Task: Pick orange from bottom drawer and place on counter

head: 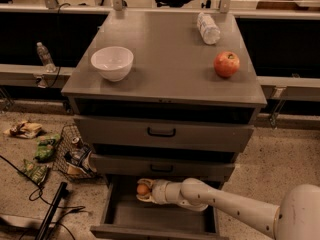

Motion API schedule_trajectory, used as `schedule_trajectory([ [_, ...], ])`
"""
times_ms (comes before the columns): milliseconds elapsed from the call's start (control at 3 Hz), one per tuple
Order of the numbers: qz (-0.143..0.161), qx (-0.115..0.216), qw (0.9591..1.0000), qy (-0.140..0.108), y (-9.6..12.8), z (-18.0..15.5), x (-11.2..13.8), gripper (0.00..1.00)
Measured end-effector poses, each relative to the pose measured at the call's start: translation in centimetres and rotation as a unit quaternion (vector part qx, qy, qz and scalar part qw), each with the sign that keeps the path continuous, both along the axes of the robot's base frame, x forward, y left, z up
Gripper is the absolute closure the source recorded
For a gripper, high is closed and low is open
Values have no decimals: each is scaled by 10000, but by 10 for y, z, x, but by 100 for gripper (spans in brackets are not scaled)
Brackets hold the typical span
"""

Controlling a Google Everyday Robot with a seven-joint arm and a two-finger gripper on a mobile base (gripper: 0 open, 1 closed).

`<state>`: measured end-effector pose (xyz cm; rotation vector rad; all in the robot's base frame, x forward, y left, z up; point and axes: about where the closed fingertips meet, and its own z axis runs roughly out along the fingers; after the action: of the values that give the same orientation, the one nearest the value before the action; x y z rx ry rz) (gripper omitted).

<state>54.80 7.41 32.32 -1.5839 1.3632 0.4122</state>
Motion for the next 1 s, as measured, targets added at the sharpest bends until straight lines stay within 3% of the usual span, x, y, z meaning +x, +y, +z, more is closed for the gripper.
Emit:
schedule_trajectory([
  [333,-277,216,9993,151,-5,25,-7,100],
  [1000,-1178,728,9892,487,-21,114,-53,100],
])
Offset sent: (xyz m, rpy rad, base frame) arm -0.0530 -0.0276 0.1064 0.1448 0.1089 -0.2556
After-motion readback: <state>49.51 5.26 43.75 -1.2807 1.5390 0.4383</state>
